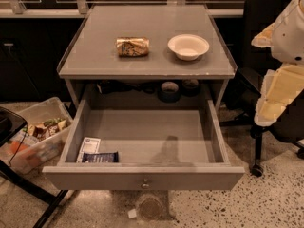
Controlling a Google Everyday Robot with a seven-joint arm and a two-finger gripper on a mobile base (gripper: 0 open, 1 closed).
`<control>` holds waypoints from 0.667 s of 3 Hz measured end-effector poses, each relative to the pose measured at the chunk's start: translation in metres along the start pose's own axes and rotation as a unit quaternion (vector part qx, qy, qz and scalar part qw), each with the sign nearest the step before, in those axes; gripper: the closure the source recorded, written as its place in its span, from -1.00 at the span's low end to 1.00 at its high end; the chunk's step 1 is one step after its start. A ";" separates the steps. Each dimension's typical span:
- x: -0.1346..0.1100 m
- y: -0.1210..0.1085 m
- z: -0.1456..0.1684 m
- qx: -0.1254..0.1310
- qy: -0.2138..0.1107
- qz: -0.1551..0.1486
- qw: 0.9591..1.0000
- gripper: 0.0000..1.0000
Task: Pick rxbar blueberry from top drawer and place on counter
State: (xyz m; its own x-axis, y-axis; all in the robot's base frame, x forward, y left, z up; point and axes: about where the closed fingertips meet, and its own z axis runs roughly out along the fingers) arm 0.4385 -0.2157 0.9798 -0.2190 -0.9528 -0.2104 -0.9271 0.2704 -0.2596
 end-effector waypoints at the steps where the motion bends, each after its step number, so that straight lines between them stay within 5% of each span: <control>1: 0.000 0.000 0.000 0.000 0.000 0.000 1.000 -1.00; 2: -0.003 -0.003 0.008 -0.007 -0.018 0.007 1.000 -1.00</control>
Offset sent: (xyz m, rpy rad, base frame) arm 0.0143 0.0061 -0.0190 0.0953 0.0346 -0.0031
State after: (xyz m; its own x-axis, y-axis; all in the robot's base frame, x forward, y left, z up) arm 0.4445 -0.2125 0.9741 -0.2218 -0.9432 -0.2473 -0.9279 0.2821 -0.2437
